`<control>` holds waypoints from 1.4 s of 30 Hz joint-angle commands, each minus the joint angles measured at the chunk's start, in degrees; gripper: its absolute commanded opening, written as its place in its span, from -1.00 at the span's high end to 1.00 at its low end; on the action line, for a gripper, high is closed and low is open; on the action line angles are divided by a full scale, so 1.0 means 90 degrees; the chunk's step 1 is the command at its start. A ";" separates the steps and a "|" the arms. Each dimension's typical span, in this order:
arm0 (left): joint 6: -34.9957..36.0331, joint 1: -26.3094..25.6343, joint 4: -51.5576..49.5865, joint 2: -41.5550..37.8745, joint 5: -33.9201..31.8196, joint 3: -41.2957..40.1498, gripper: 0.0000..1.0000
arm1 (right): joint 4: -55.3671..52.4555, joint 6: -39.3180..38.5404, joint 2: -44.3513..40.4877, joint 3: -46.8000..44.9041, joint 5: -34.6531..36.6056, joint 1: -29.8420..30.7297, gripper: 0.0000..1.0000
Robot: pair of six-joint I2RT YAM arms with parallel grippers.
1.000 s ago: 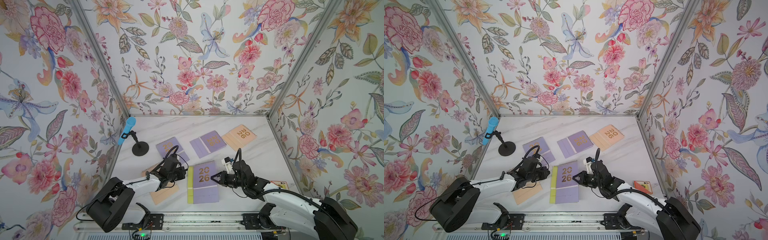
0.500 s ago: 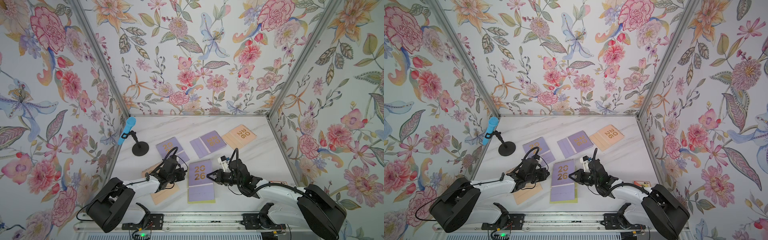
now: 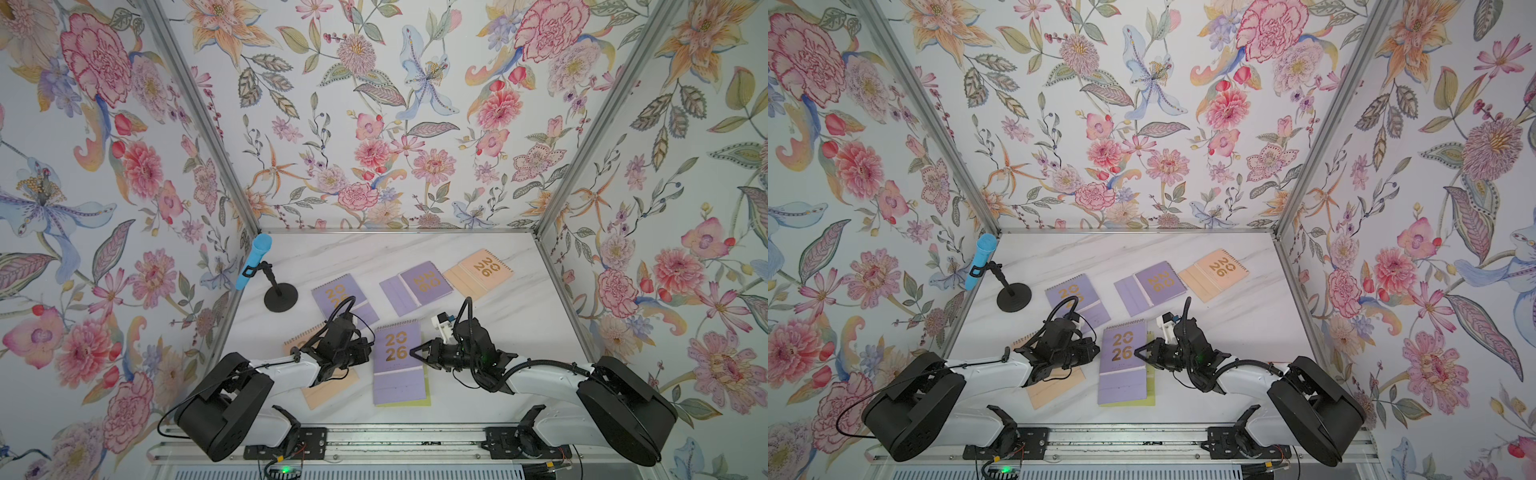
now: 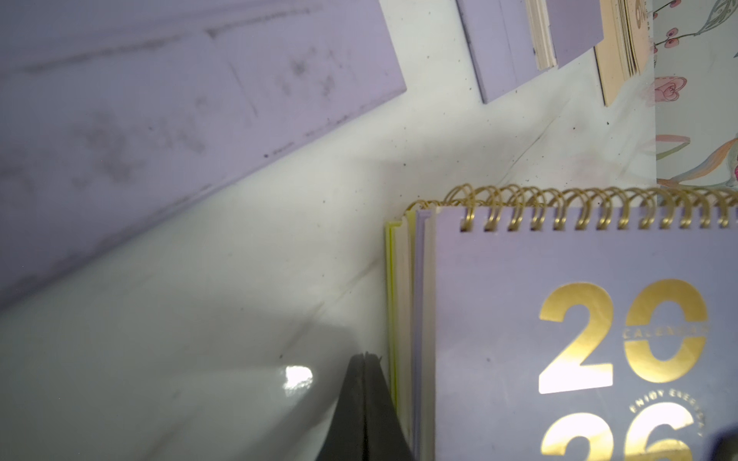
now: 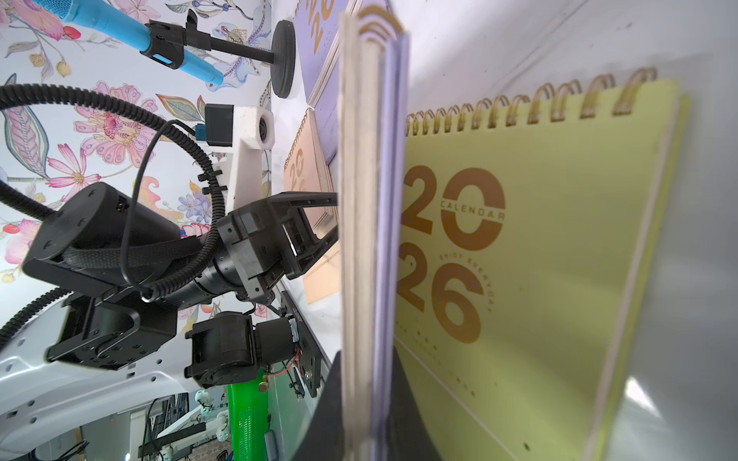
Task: Stack the calendars
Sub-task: Place the calendar at the calendar.
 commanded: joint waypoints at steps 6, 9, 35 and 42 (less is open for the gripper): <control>-0.0071 -0.0017 0.0047 0.0204 0.0025 -0.0031 1.00 | 0.0270 0.0116 0.0015 -0.0303 0.0049 -0.0059 0.65; -0.0047 -0.0022 -0.0025 0.0148 -0.0018 -0.0041 1.00 | 0.0194 0.0073 -0.0027 -0.0364 0.0002 -0.0153 0.52; -0.0043 -0.0017 -0.0129 -0.0047 -0.0058 -0.0167 1.00 | -0.1719 -0.0606 -0.0396 -0.0013 0.0561 -0.0387 -0.21; -0.0189 -0.0124 -0.0388 -0.0343 -0.0199 -0.0349 1.00 | -0.2297 -0.0694 -0.0526 0.0128 0.0774 -0.0361 -0.51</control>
